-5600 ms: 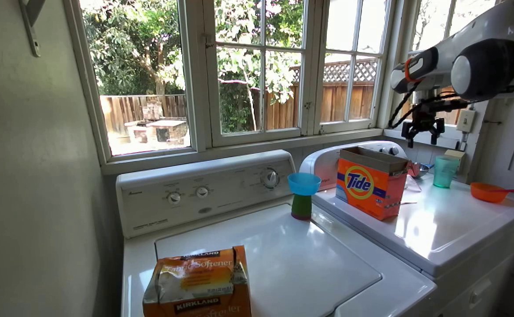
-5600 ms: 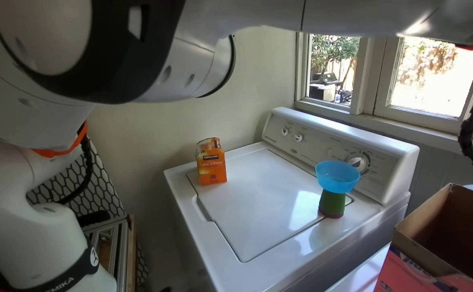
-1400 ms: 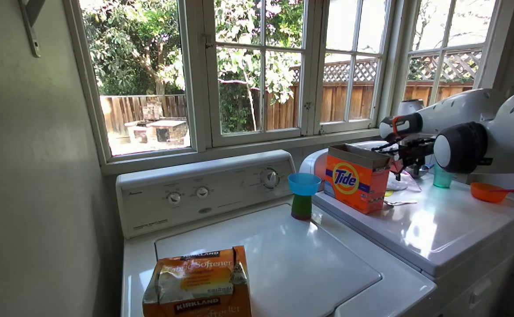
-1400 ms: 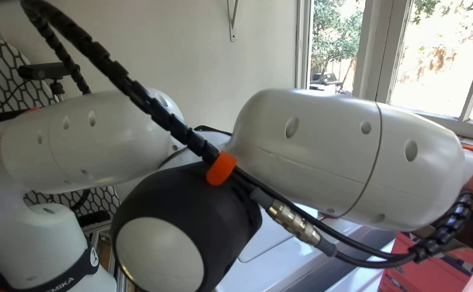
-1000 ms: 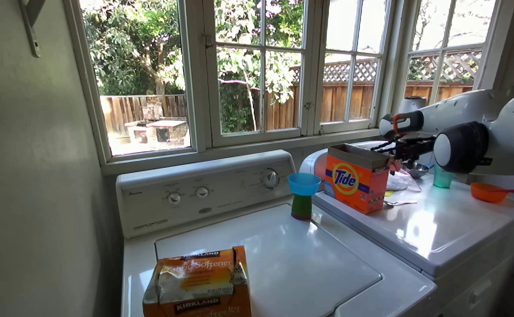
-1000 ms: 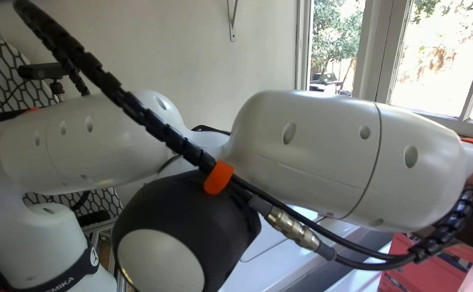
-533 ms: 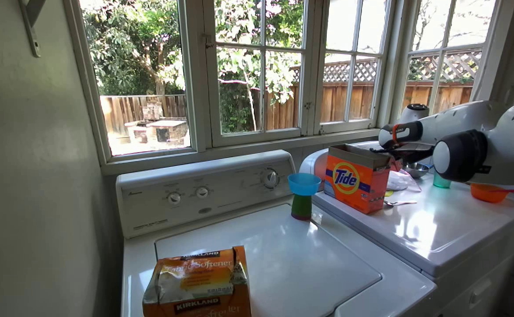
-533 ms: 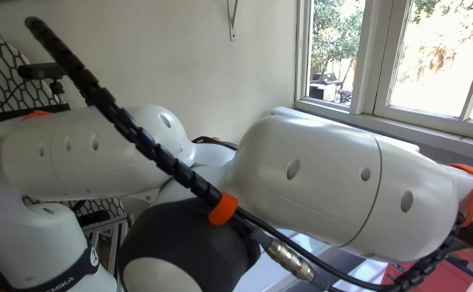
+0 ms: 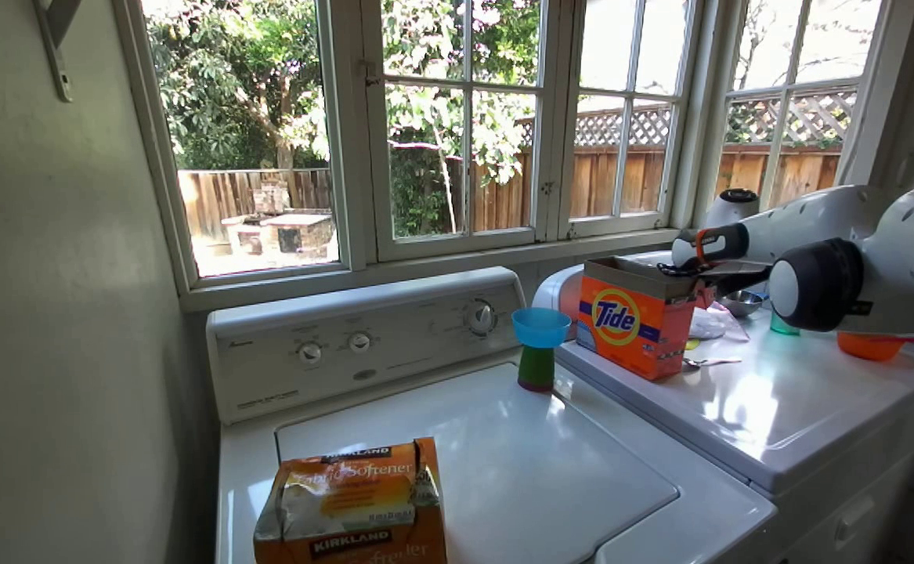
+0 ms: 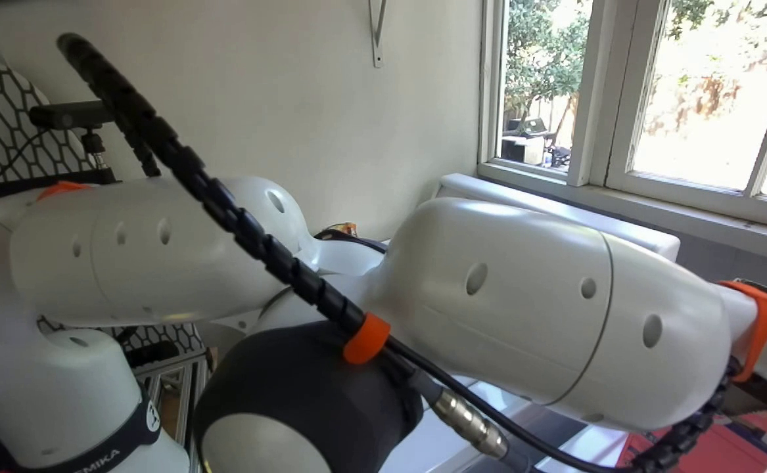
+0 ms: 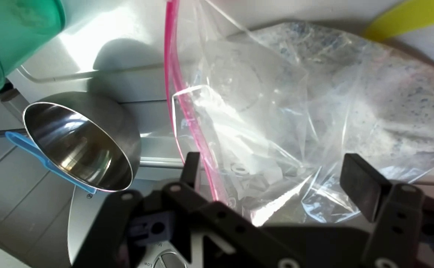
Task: Put the clear plastic in the orange box.
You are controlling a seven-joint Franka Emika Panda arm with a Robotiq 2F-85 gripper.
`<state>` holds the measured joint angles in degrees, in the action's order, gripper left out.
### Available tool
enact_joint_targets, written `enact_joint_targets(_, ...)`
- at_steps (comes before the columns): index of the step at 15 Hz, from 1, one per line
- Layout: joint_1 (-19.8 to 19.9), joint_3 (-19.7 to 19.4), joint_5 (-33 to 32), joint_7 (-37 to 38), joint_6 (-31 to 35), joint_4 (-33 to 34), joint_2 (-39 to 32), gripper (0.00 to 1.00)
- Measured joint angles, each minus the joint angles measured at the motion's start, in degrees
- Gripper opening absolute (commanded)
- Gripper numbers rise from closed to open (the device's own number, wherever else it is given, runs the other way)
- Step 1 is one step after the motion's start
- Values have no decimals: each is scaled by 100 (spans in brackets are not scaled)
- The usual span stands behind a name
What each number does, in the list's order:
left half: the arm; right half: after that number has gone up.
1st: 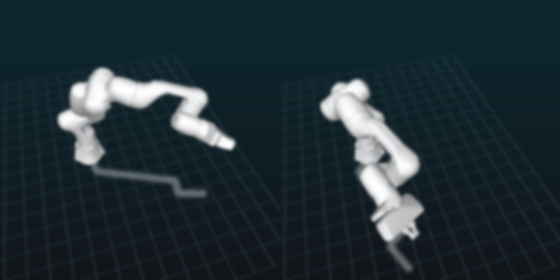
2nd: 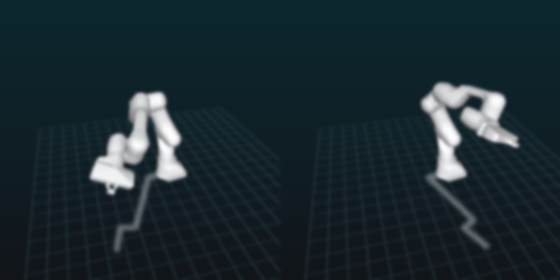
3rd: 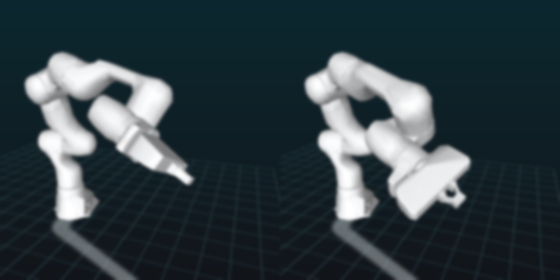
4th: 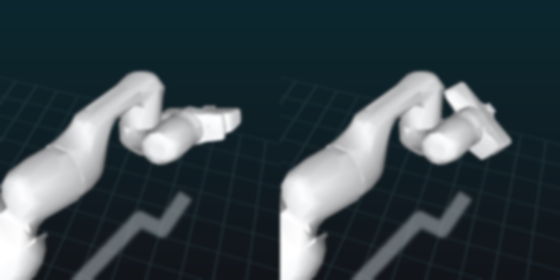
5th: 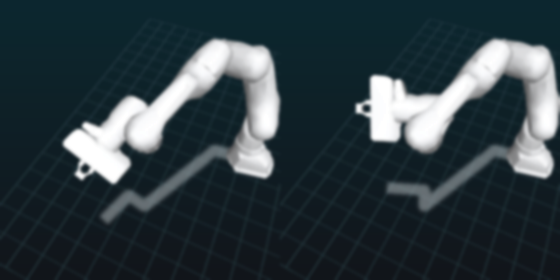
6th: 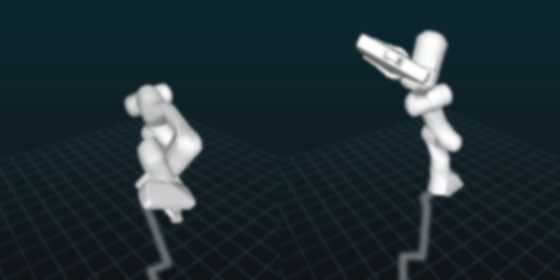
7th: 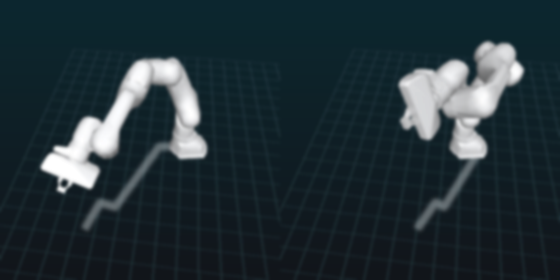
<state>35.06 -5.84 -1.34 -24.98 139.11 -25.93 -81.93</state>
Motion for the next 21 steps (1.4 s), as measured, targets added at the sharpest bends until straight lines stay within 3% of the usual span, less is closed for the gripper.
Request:
enact_joint_targets(4, -54, -160, -35, 275, -567, -2, 22, 95)
enact_joint_targets(5, -72, -213, -51, 380, -714, -2, 32, 89)
enact_joint_targets(6, -86, -249, -59, 473, -841, -3, 36, 70)
enact_joint_targets(8, -103, -295, -61, 676, -1059, -3, 41, 60)
enact_joint_targets(16, -108, -306, -60, 1359, -1368, -3, 43, 1)
enact_joint_targets(21, -115, -304, -60, 1500, -1516, -3, 47, 0)
